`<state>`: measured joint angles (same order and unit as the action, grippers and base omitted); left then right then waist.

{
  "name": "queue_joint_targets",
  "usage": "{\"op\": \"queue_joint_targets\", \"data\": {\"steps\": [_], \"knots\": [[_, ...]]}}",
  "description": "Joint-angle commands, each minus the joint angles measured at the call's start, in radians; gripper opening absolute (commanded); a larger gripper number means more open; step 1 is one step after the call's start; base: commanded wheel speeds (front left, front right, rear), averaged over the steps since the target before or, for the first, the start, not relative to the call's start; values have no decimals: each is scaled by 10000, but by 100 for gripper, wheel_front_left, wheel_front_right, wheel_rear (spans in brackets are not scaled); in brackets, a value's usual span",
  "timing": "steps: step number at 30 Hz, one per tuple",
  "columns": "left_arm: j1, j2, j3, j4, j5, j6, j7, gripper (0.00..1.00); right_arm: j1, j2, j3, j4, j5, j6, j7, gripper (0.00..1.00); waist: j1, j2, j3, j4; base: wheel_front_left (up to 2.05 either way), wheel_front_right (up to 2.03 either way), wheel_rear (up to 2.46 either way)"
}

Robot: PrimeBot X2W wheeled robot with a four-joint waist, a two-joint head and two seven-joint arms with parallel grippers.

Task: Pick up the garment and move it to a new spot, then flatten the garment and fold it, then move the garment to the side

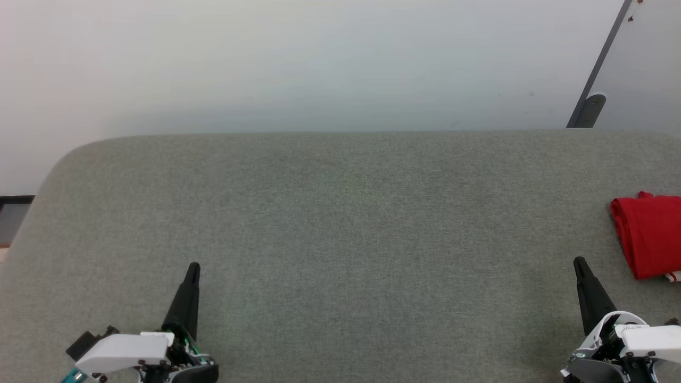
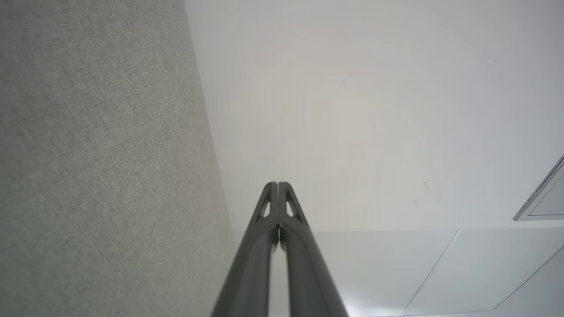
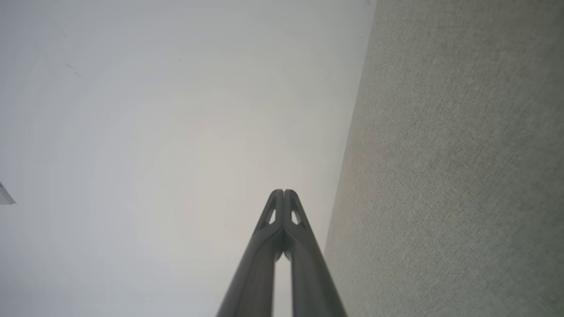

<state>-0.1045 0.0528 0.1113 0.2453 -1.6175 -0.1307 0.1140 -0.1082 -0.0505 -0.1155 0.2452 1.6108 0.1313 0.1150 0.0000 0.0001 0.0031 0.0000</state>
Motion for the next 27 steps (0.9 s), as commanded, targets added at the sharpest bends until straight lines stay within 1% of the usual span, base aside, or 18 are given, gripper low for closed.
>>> {"op": "queue_joint_targets", "data": {"steps": [1,27], "knots": [[-100,-15,24,12,55,0,1,0,-28,29,11,-3,40,-10,19,0,0,-1,0,0,0,0,0],[-101,-24,35,11,62,0,16,0,-28,29,11,-3,41,-10,16,0,0,-1,0,0,0,0,0]]}}
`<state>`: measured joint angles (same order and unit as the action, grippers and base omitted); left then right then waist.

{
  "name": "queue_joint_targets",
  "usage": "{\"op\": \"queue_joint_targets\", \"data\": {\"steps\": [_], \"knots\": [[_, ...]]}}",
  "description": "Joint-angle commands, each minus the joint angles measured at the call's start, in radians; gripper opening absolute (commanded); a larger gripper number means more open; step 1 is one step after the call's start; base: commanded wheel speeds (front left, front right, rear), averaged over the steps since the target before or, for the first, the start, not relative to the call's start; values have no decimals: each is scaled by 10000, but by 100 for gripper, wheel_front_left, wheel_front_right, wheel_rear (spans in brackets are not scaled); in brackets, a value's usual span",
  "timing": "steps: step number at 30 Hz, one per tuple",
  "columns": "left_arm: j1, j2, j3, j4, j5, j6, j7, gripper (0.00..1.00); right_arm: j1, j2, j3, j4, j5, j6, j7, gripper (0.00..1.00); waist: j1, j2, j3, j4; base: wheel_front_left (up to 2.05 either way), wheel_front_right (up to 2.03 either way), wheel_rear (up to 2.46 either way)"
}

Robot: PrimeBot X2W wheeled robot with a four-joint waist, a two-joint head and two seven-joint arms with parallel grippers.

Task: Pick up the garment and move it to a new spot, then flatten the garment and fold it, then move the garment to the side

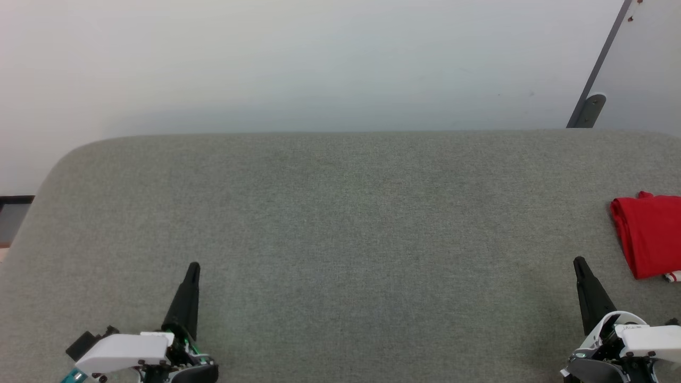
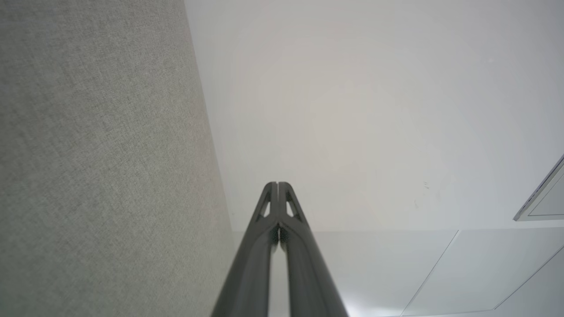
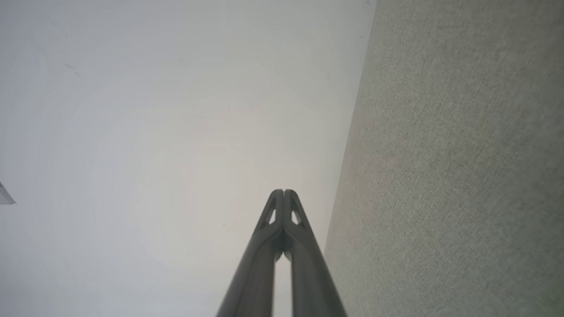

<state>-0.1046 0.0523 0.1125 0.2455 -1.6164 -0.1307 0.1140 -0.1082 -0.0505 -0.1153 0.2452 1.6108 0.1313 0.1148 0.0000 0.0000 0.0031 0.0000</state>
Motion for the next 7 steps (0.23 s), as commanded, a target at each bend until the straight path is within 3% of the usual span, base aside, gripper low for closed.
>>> {"op": "queue_joint_targets", "data": {"steps": [1,7], "knots": [[-99,-18,22,9,51,0,17,0,-28,29,9,-3,41,-10,18,0,0,0,0,0,0,0,0],[-99,-19,26,9,54,0,18,0,-28,29,9,-3,41,-10,19,0,0,0,0,0,0,0,0]]}}
